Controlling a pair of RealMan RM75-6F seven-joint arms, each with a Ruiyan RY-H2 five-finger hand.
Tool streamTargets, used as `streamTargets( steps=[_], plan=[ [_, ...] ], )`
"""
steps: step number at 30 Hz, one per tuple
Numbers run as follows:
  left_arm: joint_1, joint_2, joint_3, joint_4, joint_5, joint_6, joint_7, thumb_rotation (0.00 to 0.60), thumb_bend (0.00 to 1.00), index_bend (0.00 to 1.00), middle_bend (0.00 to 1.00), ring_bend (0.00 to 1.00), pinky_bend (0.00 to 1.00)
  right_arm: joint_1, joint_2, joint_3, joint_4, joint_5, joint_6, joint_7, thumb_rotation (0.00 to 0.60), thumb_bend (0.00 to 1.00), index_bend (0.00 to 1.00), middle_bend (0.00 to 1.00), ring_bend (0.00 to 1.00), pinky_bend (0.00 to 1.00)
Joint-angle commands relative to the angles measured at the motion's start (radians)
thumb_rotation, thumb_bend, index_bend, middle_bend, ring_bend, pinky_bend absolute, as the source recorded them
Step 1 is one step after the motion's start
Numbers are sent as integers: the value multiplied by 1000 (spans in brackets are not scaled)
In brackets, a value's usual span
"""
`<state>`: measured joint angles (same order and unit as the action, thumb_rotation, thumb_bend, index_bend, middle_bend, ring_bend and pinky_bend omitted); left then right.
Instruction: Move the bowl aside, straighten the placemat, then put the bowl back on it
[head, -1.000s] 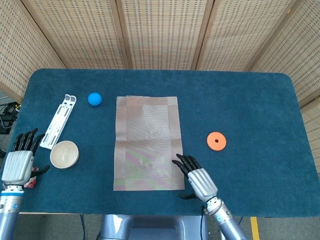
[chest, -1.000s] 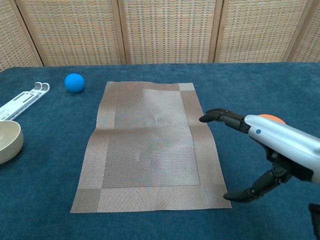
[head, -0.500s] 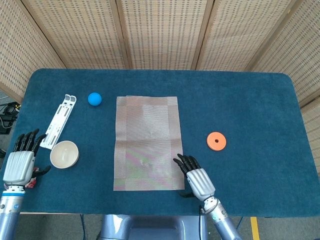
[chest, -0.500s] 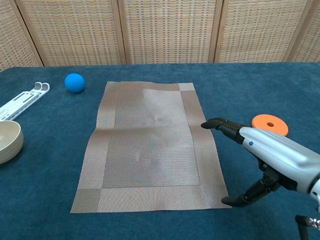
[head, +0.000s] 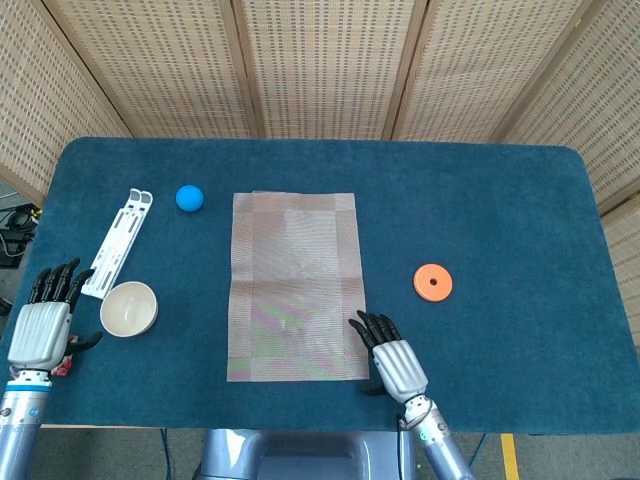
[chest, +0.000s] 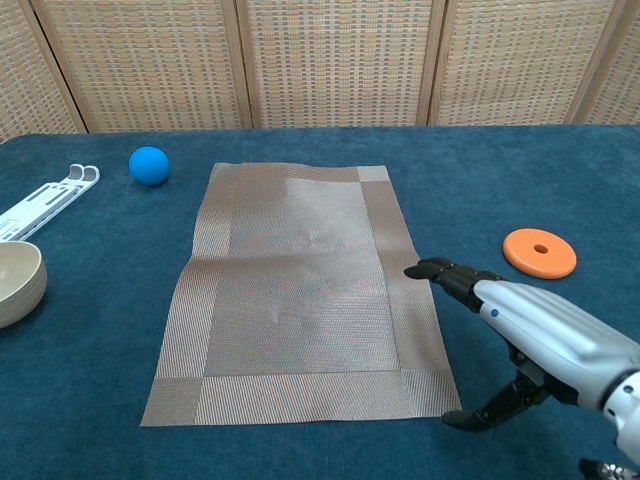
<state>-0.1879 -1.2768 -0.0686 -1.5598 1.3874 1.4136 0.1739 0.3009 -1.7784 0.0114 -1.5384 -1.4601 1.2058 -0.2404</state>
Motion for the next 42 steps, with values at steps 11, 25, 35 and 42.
streamTargets(
  steps=[11,25,35,42],
  plan=[
    [0,-3,-2,4,2,-6,1,600,111,112,0,0,0,5,-31,5,45,39,-27,-11,600,85,0,0,0,0],
    [0,-4,-6,8,0,-12,-8,600,112,112,0,0,0,16,-73,30,92,77,-29,-71,600,86,0,0,0,0],
    [0,-8,-7,13,-4,-18,-9,600,111,104,0,0,0,23,-107,44,138,58,-6,-10,600,283,0,0,0,0],
    [-1,-9,-7,13,-1,-20,-12,600,111,104,0,0,0,13,-110,38,159,-13,53,169,600,482,0,0,0,0]
  ],
)
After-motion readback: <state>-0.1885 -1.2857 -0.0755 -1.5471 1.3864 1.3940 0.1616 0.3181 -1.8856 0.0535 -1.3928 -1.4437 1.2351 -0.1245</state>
